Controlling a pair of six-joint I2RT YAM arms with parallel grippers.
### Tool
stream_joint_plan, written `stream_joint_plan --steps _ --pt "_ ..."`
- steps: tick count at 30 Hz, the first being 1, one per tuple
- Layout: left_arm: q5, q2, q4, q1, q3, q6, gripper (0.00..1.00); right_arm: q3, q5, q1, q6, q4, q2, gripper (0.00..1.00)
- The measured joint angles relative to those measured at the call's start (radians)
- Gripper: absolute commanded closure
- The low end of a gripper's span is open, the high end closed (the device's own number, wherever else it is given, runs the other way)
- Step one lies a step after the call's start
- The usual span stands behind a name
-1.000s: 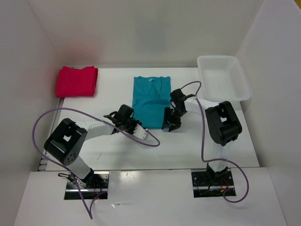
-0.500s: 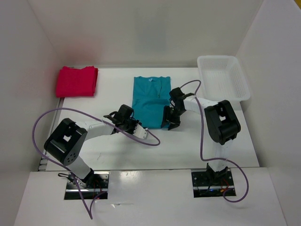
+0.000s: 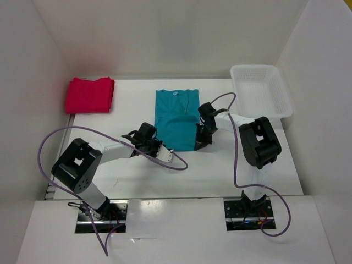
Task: Fold and stack the t-shirts
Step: Grab one side of the 2/3 rectangular tshirt with both arms
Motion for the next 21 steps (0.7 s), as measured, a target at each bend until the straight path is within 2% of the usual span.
stream_joint_plan --steps 6,14,21 --pt "0.008 -0.003 -0.017 -0.001 0.004 -0.033 0.95 0.0 -0.002 0.0 -0.013 -0.001 0.0 1.0" --pt "0.023 -0.062 -0.158 -0.012 0.04 -0.172 0.96 -0.034 -0.005 0.013 -0.034 -0.021 -0.038 1.0" --pt "0.028 -0.163 -0.315 -0.058 0.043 -0.316 0.96 -0.122 -0.006 0.114 -0.025 -0.111 -0.175 1.0"
